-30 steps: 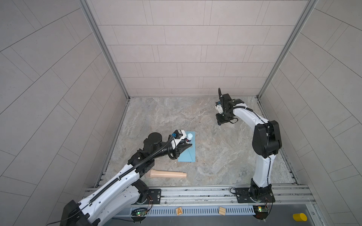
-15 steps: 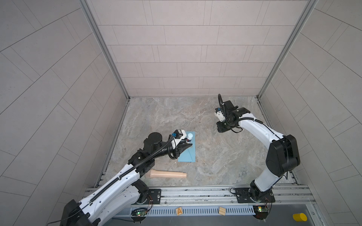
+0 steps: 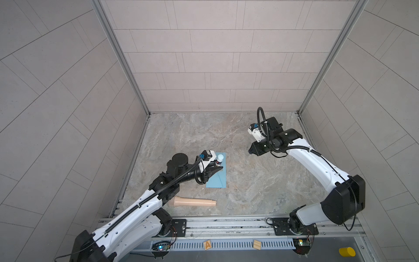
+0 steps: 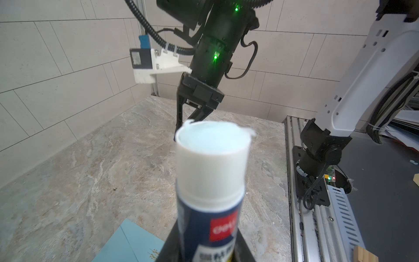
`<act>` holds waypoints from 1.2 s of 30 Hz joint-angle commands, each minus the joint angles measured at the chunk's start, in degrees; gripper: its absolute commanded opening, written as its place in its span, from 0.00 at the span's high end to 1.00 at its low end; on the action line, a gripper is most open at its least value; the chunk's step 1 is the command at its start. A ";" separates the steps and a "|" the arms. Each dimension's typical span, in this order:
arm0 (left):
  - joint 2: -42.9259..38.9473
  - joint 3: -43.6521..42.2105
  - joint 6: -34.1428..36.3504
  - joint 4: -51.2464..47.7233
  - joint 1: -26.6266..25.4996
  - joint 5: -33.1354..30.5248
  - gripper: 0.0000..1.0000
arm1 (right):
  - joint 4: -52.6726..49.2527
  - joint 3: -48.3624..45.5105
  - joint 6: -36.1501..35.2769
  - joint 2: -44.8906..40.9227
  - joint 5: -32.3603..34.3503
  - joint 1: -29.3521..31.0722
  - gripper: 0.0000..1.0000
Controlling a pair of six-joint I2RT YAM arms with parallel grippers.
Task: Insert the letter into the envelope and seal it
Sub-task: 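Carry the dark blue cap with the right gripper over the glue stick's white top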
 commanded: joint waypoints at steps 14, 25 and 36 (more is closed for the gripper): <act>0.66 0.32 -0.83 3.48 -0.41 3.61 1.00 | 7.17 2.21 5.31 -12.15 -29.97 0.30 0.86; 0.58 0.24 -0.84 3.54 -0.52 4.49 1.00 | 14.33 1.99 11.37 -12.11 -38.08 2.40 0.84; 0.63 0.20 -0.91 3.61 -0.50 4.82 1.00 | 14.15 3.52 11.53 -9.66 -39.34 6.98 0.84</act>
